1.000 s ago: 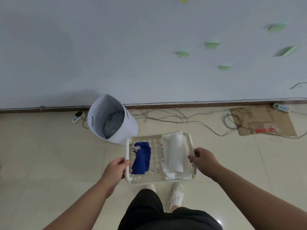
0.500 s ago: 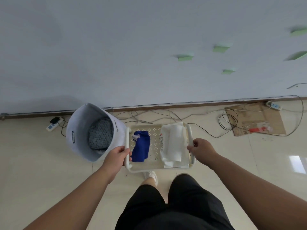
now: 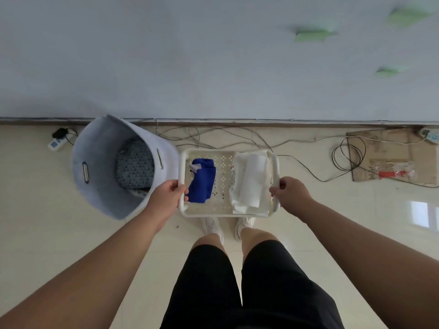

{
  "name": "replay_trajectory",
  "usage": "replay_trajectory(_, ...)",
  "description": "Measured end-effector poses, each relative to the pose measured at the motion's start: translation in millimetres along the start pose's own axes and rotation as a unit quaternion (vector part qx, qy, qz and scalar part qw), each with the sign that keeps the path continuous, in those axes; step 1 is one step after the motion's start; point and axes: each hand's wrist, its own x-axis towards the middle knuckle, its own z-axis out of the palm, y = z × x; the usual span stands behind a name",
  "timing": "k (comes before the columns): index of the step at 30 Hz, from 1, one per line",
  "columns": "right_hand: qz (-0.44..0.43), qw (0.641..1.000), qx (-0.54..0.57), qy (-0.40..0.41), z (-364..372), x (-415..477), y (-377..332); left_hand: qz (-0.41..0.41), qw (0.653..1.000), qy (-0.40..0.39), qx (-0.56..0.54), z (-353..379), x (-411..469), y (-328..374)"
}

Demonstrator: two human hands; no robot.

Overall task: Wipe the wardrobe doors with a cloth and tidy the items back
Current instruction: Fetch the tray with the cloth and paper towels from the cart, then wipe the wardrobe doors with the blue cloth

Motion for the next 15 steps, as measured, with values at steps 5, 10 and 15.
replay_trajectory(5, 0.001, 1.0, -0.002, -0.004, 10.0, 34.4, -1.9, 0.002, 1.0, 0.0, -0.006, 6.0, 28.1, -6.9)
replay_trajectory(10, -0.025, 0.999, 0.025, 0.032, 3.8, 58.0, -8.5, 0.031, 0.999, -0.005, -0.037, 7.7, 48.3, 4.0)
replay_trajectory(15, -0.021, 0.998, 0.063, 0.01, -8.7, 69.2, -13.5, 0.038, 0.998, -0.016, -0.042, 10.0, 51.8, 7.5)
